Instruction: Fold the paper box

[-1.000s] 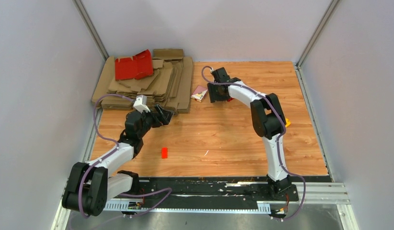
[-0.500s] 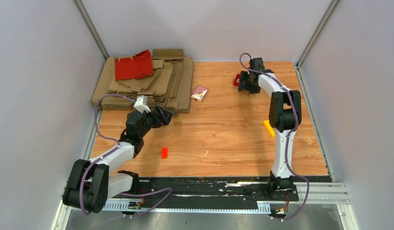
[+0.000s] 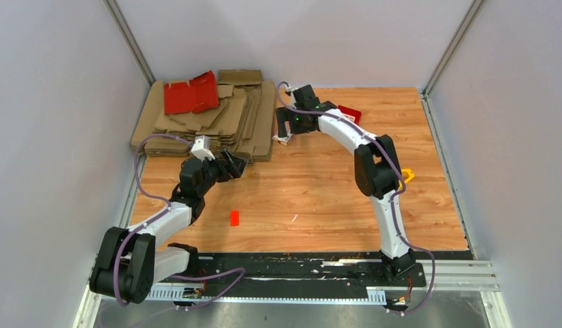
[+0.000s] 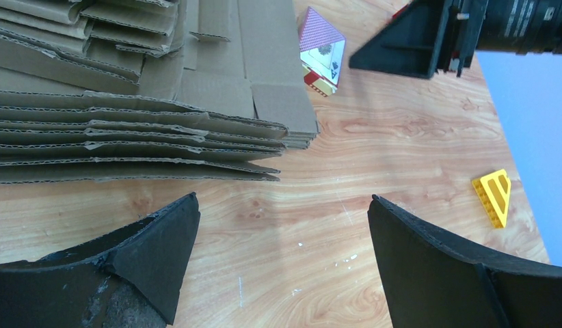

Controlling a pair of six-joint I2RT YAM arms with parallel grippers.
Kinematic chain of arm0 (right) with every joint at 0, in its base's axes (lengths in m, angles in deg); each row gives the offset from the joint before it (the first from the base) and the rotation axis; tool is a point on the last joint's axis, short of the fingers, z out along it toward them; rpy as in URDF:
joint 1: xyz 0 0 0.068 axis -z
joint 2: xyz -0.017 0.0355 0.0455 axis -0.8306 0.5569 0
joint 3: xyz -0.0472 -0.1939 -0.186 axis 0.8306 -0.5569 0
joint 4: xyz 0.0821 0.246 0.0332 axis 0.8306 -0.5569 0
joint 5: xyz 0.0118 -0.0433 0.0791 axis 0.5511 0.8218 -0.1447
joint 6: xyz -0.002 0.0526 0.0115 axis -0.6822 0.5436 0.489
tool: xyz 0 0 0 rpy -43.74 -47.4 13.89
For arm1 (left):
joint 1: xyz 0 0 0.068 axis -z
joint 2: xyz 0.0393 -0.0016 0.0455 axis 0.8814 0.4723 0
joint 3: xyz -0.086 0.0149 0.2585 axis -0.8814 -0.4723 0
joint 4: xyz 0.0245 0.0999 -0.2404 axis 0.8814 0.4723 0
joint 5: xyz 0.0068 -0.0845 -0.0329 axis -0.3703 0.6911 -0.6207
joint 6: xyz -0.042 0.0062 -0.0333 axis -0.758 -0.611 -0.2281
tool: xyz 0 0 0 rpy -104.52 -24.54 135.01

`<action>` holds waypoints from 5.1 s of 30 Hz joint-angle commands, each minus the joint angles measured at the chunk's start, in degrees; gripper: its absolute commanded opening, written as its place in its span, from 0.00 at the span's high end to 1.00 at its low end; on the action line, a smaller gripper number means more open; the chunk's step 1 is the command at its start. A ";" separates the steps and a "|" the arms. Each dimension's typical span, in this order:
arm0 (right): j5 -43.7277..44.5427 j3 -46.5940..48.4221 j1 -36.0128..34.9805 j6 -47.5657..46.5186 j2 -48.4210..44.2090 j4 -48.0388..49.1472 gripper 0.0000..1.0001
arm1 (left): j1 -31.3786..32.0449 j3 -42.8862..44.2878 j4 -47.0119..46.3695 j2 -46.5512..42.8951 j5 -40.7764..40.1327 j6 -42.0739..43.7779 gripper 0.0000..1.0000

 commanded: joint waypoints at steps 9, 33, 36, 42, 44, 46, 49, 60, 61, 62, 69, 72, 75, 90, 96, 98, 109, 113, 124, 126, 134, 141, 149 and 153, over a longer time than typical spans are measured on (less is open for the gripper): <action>13.57 19.81 -2.89 -5.30 12.52 4.12 0.24 | 0.41 2.13 -0.38 -1.86 -1.03 1.08 0.00; 31.80 9.92 -8.18 -14.55 11.09 2.42 0.18 | 0.41 2.49 -0.36 -1.60 -0.13 0.64 0.00; 32.25 0.24 -5.79 -11.93 4.56 3.87 0.18 | 0.41 2.49 -0.21 -1.72 -0.13 0.47 0.00; 30.03 -15.51 5.02 -6.89 -6.82 6.65 0.18 | 0.41 2.58 0.37 -1.67 -0.60 0.37 0.00; 26.76 -17.05 9.27 -5.15 -8.09 5.62 0.20 | 0.41 2.73 0.55 -1.57 -0.71 0.49 0.00; 23.92 -17.21 12.54 -3.77 -8.99 3.72 0.23 | 0.41 2.83 0.96 -1.55 -0.98 0.83 0.00; 21.32 -17.89 13.41 -3.03 -11.12 3.41 0.24 | 0.41 3.05 2.01 -1.76 -1.94 1.85 0.00; 13.99 -33.81 3.27 0.21 -32.99 11.93 0.07 | 0.41 15.67 19.87 -6.05 -11.07 9.01 0.00; 12.68 -36.25 2.62 1.08 -35.29 13.41 0.07 | 0.40 18.08 22.77 -6.08 -13.18 10.06 0.00; 11.63 -39.27 2.04 1.85 -38.05 14.65 0.07 | 0.33 20.64 25.20 -5.84 -15.51 11.02 0.00; 4.16 -50.08 -1.58 4.67 -49.20 18.93 0.12 | -1.15 39.20 39.18 5.29 -27.36 17.50 0.00; 1.64 -53.48 -3.19 5.57 -53.38 19.90 0.13 | -2.06 46.73 42.29 12.35 -31.95 19.79 0.00; 0.35 -55.89 -4.79 5.65 -57.23 20.07 0.13 | -2.73 54.03 44.29 20.24 -34.68 22.43 0.00; -1.23 -58.97 -9.43 3.44 -61.22 18.84 0.16 | -7.75 86.29 57.59 50.21 -23.98 30.31 0.08; -2.69 -58.69 -9.63 3.33 -59.46 18.67 0.18 | -7.70 100.36 64.35 58.99 -27.62 35.16 0.16; -2.86 -58.72 -9.68 3.30 -58.99 19.01 0.18 | -7.66 104.09 65.96 61.64 -27.52 35.52 0.17; -2.81 -57.30 -9.65 2.84 -57.05 17.99 0.18 | -7.57 107.38 61.32 68.70 -26.13 36.98 0.24; -2.63 -57.11 -9.60 2.68 -56.64 17.59 0.19 | -6.86 109.20 60.06 71.10 -27.42 38.10 0.25; -3.14 -56.87 -9.68 2.71 -55.29 17.68 0.19 | -4.52 109.85 58.90 72.20 -33.74 43.06 0.17; -3.04 -56.91 -9.60 2.74 -55.38 17.76 0.19 | -4.43 108.49 57.69 71.11 -30.55 42.38 0.12; -3.14 -57.17 -9.61 2.69 -55.62 17.76 0.19 | -4.29 108.29 58.25 71.67 -30.69 41.72 0.16; -3.42 -57.18 -9.65 2.84 -55.43 17.92 0.19 | -4.34 105.76 56.82 70.21 -36.15 43.05 0.37; -3.42 -57.10 -9.64 2.79 -55.33 17.81 0.19 | -4.13 105.38 56.91 68.83 -37.21 43.93 0.79; -3.44 -57.08 -9.69 2.85 -55.37 17.67 0.19 | -3.31 104.16 55.99 65.50 -37.91 44.73 0.92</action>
